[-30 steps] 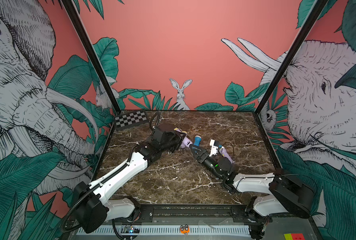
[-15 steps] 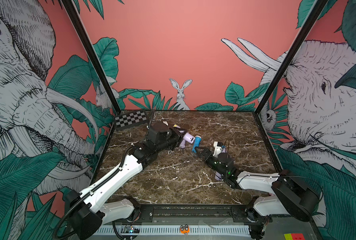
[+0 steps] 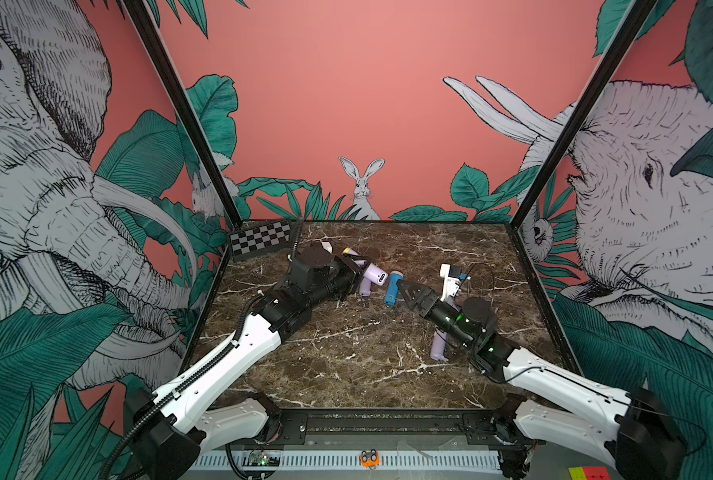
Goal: Close the plug at the bottom of the flashlight
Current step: Close the plug of the flashlight.
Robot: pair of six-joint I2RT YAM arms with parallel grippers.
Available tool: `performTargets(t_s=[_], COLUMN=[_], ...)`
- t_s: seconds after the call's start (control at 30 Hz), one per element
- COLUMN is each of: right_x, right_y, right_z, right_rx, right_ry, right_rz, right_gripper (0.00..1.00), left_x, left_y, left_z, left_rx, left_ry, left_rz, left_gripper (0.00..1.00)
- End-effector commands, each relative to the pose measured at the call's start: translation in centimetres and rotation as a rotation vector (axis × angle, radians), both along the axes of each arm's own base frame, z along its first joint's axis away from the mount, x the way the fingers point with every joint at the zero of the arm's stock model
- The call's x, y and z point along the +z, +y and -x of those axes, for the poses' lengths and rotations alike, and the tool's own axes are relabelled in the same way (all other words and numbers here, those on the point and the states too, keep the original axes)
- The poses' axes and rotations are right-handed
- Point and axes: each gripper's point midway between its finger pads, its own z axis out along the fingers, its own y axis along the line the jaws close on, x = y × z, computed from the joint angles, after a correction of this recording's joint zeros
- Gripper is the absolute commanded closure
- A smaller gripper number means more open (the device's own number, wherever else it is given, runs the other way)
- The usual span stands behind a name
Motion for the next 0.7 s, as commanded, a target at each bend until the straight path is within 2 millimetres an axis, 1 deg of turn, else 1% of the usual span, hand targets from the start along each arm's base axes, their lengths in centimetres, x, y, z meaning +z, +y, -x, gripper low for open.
performTargets(t_s=[0.0, 0.1, 0.13, 0.27, 0.33, 0.47, 0.6, 0.67], right_x=[-0.6, 0.4, 0.9, 1.8, 2.2, 2.7, 3.2, 3.1], right_y=[-0.5, 0.0, 0.5, 2.6, 3.1, 2.8, 3.2, 3.3], right_z=[0.7, 1.3, 1.6, 2.4, 2.5, 2.0, 1.7, 1.4], right_rx=[0.02, 0.063, 0.096, 0.191, 0.203, 0.165, 0.169, 0.163], right_ry=[-0.016, -0.045, -0.059, -0.081, -0.096, -0.115, -0.123, -0.118], right_rz=[0.124, 0.088, 0.073, 0.03, 0.025, 0.016, 0.016, 0.021], right_gripper=[0.01, 0.01, 0.01, 0.01, 0.01, 0.01, 0.01, 0.01], left_x=[0.7, 0.4, 0.4, 0.6, 0.5, 0.3, 0.4, 0.4], left_y=[0.3, 0.1, 0.0, -0.2, -0.1, -0.1, 0.0, -0.1], left_z=[0.1, 0.1, 0.0, -0.1, -0.1, 0.0, 0.0, 0.0], left_rx=[0.004, 0.001, -0.002, -0.006, -0.002, -0.003, -0.001, -0.004], left_ry=[-0.02, -0.008, -0.009, -0.014, -0.013, -0.008, -0.012, -0.012], left_rz=[-0.007, -0.001, 0.003, 0.005, 0.003, 0.004, 0.002, 0.002], left_gripper=[1.0, 1.0, 1.0, 1.0, 1.0, 1.0, 1.0, 1.0])
